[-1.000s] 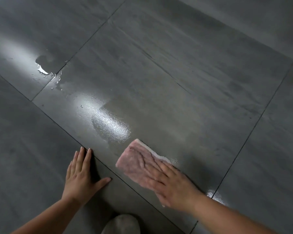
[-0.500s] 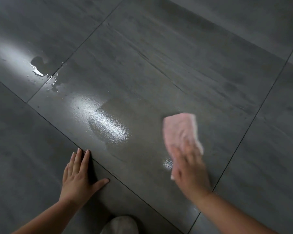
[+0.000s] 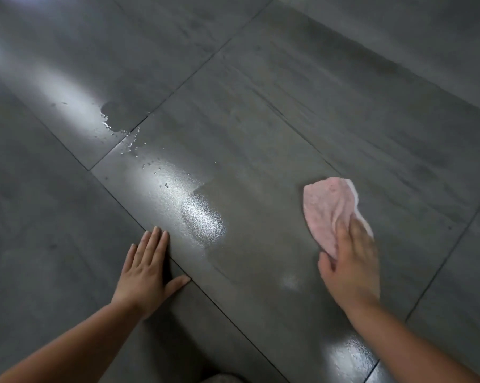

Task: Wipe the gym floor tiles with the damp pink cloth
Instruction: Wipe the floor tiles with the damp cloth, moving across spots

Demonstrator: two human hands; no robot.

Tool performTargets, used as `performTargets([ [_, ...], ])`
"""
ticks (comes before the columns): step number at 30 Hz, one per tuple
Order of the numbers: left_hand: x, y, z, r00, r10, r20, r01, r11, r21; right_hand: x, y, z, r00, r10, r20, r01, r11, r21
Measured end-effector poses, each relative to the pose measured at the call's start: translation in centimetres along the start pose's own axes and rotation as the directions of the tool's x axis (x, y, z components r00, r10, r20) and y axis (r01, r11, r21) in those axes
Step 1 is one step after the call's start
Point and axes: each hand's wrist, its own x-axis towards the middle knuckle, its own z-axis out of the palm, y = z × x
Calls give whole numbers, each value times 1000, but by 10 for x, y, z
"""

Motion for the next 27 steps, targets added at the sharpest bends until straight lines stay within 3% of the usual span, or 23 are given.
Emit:
performTargets([
  [3, 1, -1, 0, 999, 8, 47, -9, 1000, 12, -16, -46, 16, 955, -286, 83, 287, 958, 1],
  [6, 2, -5, 2, 999, 34, 23, -34, 999, 10, -27, -73, 25, 780, -597, 190, 602, 798, 35],
  [8, 4, -7, -3, 994, 33, 109, -45, 993, 109, -7, -63, 23, 693, -688, 214, 700, 714, 29],
  [9, 5, -10, -2, 991, 38, 130, -60, 984, 167, 7, -52, 20, 696, -690, 200, 701, 713, 19],
  [11, 5, -20, 6, 987, 58, 148, -96, 960, 264, 37, -30, 8, 801, -566, 196, 574, 819, 18],
  [13, 2, -12, -5, 984, 34, 176, -81, 961, 266, 64, -17, -17, 925, -321, 202, 318, 947, 46],
  [15, 2, 0, -16, 989, 13, 147, -52, 963, 264, 79, -8, -47, 973, -18, 231, 16, 1000, 11],
  [16, 7, 10, -24, 993, 6, 122, -38, 963, 267, 81, -2, -60, 948, 109, 298, -114, 993, -2],
  [17, 10, 22, -38, 983, -18, 182, -27, 971, 239, 81, 1, -75, 908, 188, 373, -213, 977, 27],
  [18, 11, 35, -54, 971, -50, 236, 7, 984, 179, 79, 2, -89, 878, 230, 419, -290, 953, 84],
  [20, 8, 55, -89, 972, -123, 199, 126, 992, -2, 70, -9, -122, 850, 301, 433, -419, 884, 207],
  [22, -6, 69, -131, 979, -138, 149, 164, 969, -184, 59, -21, -159, 824, 360, 438, -503, 821, 269],
  [24, -29, 75, -176, 989, -102, 107, 124, 967, -223, 45, -38, -199, 803, 372, 466, -538, 789, 298],
  [27, -86, 65, -265, 982, -168, 89, 186, 948, -258, 27, -83, -285, 768, 384, 512, -594, 725, 348],
])
